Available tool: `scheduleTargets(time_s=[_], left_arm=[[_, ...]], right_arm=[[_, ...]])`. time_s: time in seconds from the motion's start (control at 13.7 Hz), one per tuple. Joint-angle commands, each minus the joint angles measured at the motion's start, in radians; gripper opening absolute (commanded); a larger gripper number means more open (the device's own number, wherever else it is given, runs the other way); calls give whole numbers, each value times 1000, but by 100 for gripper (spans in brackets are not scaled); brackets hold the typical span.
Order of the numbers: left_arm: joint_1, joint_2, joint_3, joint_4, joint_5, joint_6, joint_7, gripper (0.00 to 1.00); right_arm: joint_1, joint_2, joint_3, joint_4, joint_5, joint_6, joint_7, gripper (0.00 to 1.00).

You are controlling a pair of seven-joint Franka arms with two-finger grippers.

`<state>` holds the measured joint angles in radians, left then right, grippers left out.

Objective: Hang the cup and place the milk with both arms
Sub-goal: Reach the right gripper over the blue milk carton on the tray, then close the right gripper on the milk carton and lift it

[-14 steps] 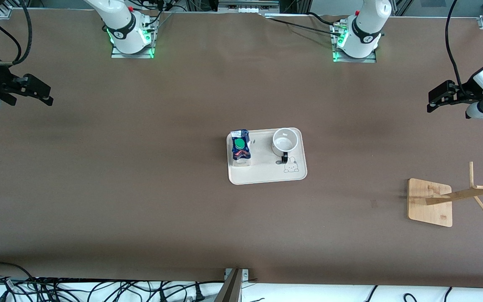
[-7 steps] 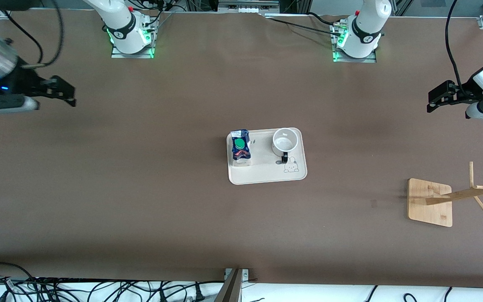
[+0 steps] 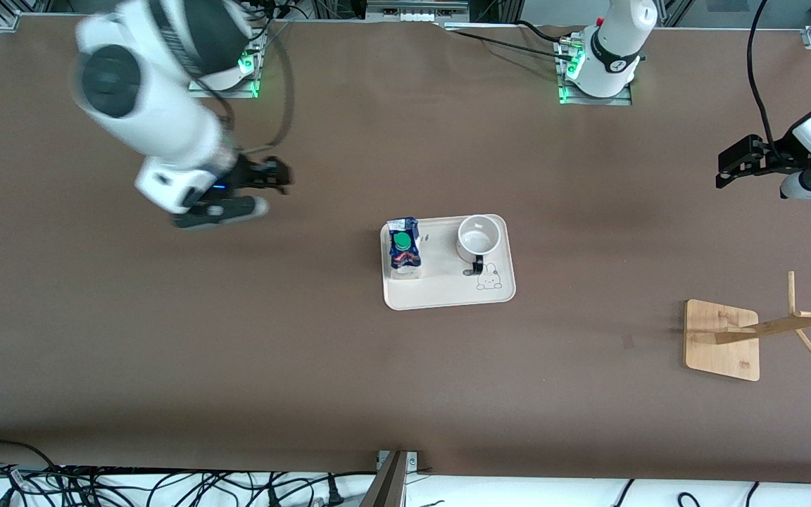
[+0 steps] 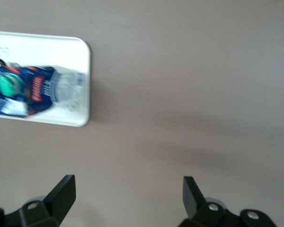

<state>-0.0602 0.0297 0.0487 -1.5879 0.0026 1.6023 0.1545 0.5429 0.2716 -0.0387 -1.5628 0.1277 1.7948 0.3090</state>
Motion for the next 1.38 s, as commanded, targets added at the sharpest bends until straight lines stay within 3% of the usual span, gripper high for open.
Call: scheduleTargets(time_s=[0.0,0.15,0.36,0.73,1.09,1.31], left_arm=[[-3,18,-3,40,16,-28,-10,100],[-3,18,-3,40,16,-28,-10,100],[-4,18,-4,40,16,-28,-10,100],[-3,18,-3,40,16,-30,-10,100],[-4,18,-4,40,16,-30,-10,100],[-3,18,-3,40,14,-31,-9,100]], right_arm=[[109,168,-9,192,16,21,154,100],[175,251,-10,259,10,67,238,100],[232,319,-18,268,-2,167,268,100],[249,371,-15,268,-75,213,291,100],[258,426,-18,268,-82,279,289,100],[258,423,-18,270,-82,273,286,67]])
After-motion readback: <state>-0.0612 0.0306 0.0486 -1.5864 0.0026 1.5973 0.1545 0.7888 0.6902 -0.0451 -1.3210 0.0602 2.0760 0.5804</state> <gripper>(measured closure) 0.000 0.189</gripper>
